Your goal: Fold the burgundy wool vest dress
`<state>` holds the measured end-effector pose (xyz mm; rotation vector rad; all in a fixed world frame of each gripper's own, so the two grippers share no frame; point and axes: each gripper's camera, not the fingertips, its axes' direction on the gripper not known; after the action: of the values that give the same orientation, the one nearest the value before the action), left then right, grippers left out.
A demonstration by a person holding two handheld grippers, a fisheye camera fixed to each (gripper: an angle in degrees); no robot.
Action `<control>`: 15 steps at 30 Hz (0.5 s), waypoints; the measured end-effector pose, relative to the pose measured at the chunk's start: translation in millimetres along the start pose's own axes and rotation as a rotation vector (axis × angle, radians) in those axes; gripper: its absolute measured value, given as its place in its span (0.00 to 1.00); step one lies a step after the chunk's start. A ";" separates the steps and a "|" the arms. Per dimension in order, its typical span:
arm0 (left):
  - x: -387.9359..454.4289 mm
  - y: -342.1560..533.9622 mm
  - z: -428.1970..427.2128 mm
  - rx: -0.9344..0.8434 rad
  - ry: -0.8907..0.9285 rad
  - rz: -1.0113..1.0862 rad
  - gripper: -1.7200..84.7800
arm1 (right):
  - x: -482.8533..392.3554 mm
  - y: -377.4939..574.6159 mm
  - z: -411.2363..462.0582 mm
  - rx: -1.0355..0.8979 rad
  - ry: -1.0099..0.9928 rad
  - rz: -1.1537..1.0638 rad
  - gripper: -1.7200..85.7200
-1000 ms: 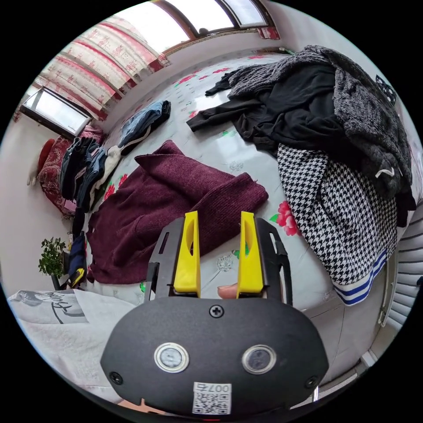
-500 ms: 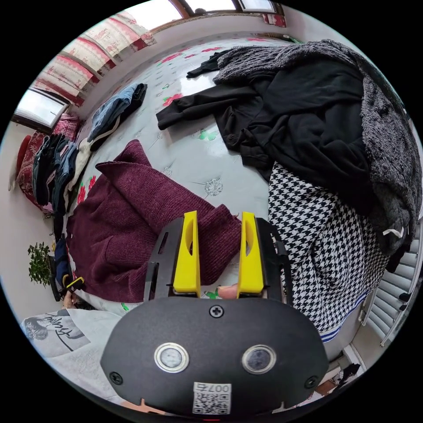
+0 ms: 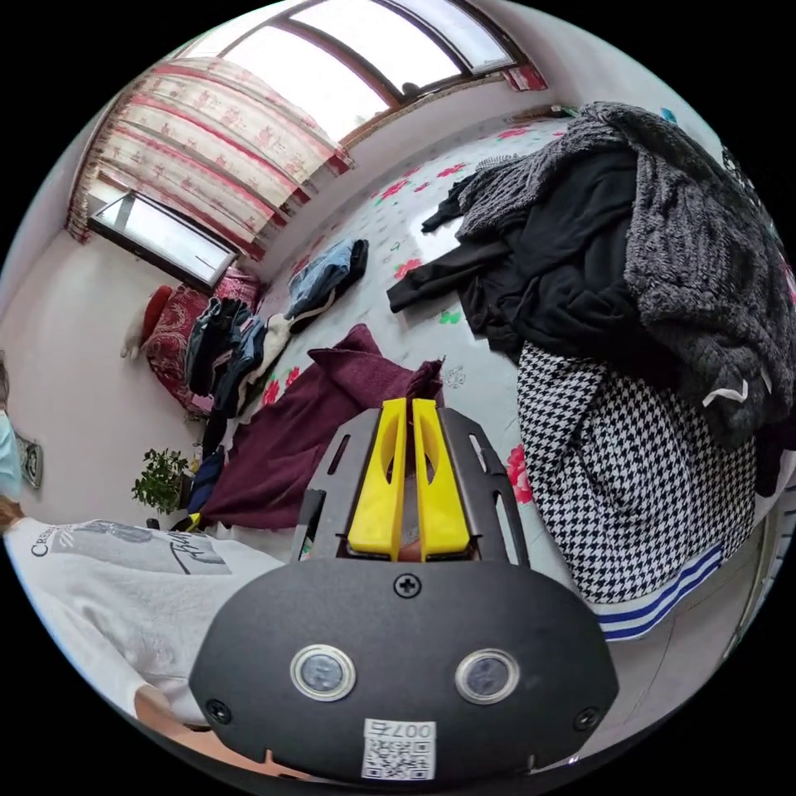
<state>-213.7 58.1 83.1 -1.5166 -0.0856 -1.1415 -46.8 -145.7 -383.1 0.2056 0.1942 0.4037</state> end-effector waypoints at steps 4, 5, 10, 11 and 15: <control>-19.2 -24.3 6.6 0.048 0.062 -0.052 0.01 | 24.3 -23.6 -15.8 0.044 -0.164 0.118 0.02; -23.9 -44.7 8.6 0.075 0.108 -0.071 0.01 | 21.8 -34.6 -14.2 0.048 -0.198 0.120 0.02; 11.1 -147.7 -18.4 0.196 0.182 0.011 0.01 | -65.3 -153.5 -42.3 0.222 -0.525 0.042 0.02; 30.6 -166.5 -36.2 0.236 0.197 0.071 0.01 | -77.1 -163.8 -52.5 0.255 -0.563 0.029 0.02; 84.1 -184.6 -96.4 0.348 0.186 0.251 0.01 | -147.1 -190.9 -144.2 0.452 -0.677 -0.145 0.02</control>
<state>-340.8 -2.8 258.0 -1.0763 0.0318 -1.0008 -141.9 -354.4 -545.2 0.7522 -0.3713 0.1237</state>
